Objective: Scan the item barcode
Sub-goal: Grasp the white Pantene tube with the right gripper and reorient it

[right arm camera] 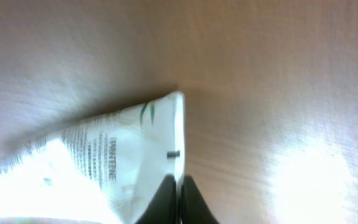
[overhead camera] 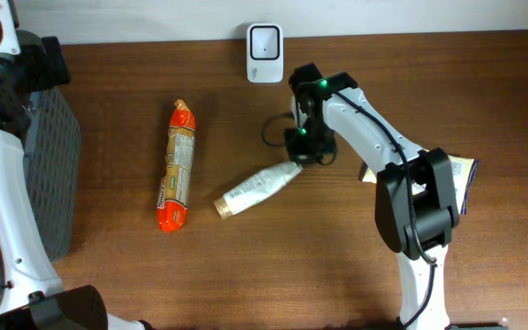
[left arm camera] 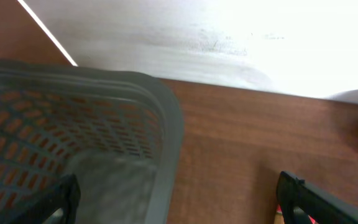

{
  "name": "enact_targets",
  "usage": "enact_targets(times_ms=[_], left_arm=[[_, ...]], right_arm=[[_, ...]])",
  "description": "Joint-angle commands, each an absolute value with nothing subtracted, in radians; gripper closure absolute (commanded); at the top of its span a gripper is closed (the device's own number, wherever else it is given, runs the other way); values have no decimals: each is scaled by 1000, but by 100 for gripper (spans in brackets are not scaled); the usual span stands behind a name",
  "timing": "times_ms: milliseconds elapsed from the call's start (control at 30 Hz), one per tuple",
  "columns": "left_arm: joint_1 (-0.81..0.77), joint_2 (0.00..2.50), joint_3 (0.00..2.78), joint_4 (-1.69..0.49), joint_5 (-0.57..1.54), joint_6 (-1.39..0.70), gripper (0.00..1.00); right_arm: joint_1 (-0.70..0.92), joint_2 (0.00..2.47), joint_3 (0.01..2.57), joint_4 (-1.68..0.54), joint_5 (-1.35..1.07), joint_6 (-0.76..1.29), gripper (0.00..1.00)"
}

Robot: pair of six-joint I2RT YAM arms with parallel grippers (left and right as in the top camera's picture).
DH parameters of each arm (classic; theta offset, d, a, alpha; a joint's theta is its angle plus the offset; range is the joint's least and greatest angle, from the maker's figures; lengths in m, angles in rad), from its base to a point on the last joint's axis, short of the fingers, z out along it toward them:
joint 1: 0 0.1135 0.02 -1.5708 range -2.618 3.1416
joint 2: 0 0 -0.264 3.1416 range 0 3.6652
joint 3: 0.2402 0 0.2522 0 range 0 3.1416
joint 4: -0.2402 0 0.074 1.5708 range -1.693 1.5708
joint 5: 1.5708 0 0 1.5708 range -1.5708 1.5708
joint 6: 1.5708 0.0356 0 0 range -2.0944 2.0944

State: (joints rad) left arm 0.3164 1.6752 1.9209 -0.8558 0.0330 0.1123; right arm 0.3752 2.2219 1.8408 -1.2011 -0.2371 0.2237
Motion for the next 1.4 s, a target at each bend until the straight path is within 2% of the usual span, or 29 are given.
enact_targets(times_ms=[0, 67, 100, 167, 233, 300, 400, 433, 467, 567, 633, 667, 700, 733, 767, 800, 867, 933, 1033, 1067, 1100, 1133, 1200, 1300, 1367], left_arm=[[317, 1660, 1932, -855, 37, 125, 1], [317, 1660, 1932, -855, 37, 125, 1], [317, 1660, 1932, -855, 37, 126, 1], [317, 1660, 1932, -855, 37, 126, 1], [317, 1660, 1932, -855, 37, 126, 1], [317, 1660, 1932, -855, 37, 126, 1], [317, 1660, 1932, -855, 37, 126, 1], [317, 1660, 1932, -855, 37, 126, 1], [317, 1660, 1932, -855, 37, 125, 1], [317, 1660, 1932, -855, 37, 126, 1], [317, 1660, 1932, -855, 37, 126, 1], [317, 1660, 1932, -855, 37, 126, 1], [317, 1660, 1932, -855, 37, 126, 1], [317, 1660, 1932, -855, 37, 125, 1], [317, 1660, 1932, -855, 37, 125, 1], [317, 1660, 1932, -855, 37, 126, 1], [317, 1660, 1932, -855, 37, 126, 1], [317, 1660, 1932, -855, 37, 126, 1], [317, 1660, 1932, -855, 37, 126, 1], [317, 1660, 1932, -855, 37, 126, 1], [317, 1660, 1932, -855, 37, 126, 1], [317, 1660, 1932, -855, 37, 126, 1], [317, 1660, 1932, -855, 37, 126, 1], [317, 1660, 1932, -855, 37, 126, 1], [317, 1660, 1932, -855, 37, 126, 1]], right_arm=[[392, 2191, 1826, -1391, -231, 33, 93], [410, 2191, 1825, -1462, -231, -52, 75], [424, 2191, 1826, -1478, -223, -101, 55], [467, 2191, 1850, -1454, -220, -290, 39], [505, 2191, 1905, -1391, -113, -343, 26], [526, 2191, 1951, -1321, -101, -506, 14], [528, 2228, 1930, -1259, -292, -1008, 14], [528, 2240, 1914, -1247, -300, -1116, 14], [528, 2262, 1905, -1215, -304, -1176, 14], [528, 2321, 1905, -1181, -350, -1182, 12], [528, 2349, 1905, -1188, -370, -1182, 14], [528, 2363, 1905, -1207, -381, -1182, 22], [528, 2364, 1905, -1238, -386, -1173, 35], [528, 2364, 1905, -1269, -386, -1141, 54], [528, 2364, 1905, -1284, -387, -1096, 66], [529, 2364, 1905, -1287, -394, -980, 80], [530, 2364, 1905, -1286, -425, -799, 85], [530, 2364, 1905, -1286, -543, -611, 96], [530, 2364, 1905, -1269, -590, -471, 96], [528, 2364, 1905, -1238, -539, -361, 96], [518, 2364, 1905, -1185, -396, -168, 96], [482, 2363, 1906, -1110, -202, 118, 96], [396, 2349, 1906, -1082, -197, 355, 96], [283, 2284, 1906, -1110, -188, 397, 96], [279, 2278, 1905, -1172, -224, 291, 96]])
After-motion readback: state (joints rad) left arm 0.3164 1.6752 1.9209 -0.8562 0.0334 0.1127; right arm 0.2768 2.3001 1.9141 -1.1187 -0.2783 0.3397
